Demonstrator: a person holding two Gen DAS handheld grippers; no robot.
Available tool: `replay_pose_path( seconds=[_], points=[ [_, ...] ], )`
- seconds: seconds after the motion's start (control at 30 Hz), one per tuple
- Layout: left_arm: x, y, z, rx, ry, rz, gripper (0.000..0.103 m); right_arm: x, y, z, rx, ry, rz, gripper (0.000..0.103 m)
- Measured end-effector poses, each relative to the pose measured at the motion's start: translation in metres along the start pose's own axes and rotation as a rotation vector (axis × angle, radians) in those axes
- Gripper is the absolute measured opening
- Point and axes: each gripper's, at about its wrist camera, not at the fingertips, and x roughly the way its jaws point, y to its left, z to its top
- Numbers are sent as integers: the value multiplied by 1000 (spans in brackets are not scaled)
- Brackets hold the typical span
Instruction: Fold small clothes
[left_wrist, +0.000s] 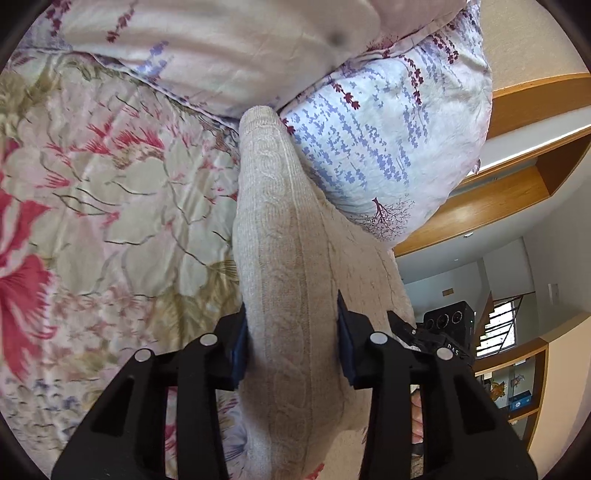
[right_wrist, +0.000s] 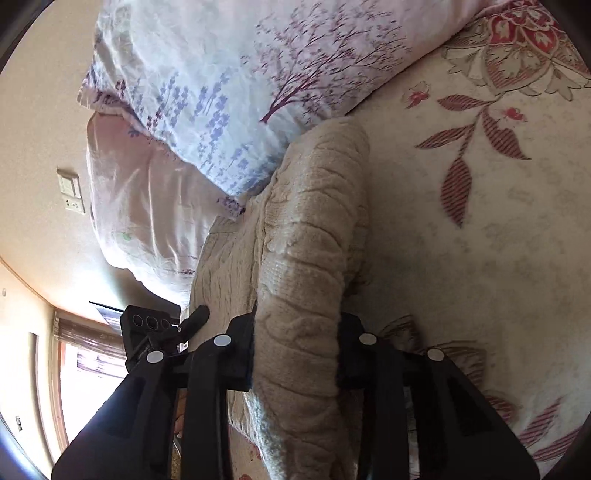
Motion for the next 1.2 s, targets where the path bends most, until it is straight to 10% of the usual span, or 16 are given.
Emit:
replay_pose_path(
  seconds=[0.27, 0.5, 0.77, 1.0, 1.2],
  points=[
    [-88, 31, 3, 47, -77, 175, 40, 76, 61, -30, -179, 103, 10, 29],
    [-85, 62, 1, 31, -98, 253, 56, 88, 53, -33, -153, 108, -2, 41],
    [-109, -8, -20, 348, -282, 370, 70, 45, 47, -11, -143, -42, -30, 57],
    [-73, -50, -43, 530, -231, 487, 80, 59, 65, -21, -244, -79, -77, 13],
    [-53, -50, -46, 563, -216, 592, 81, 44, 80, -20, -333, -171, -151, 10]
  ],
)
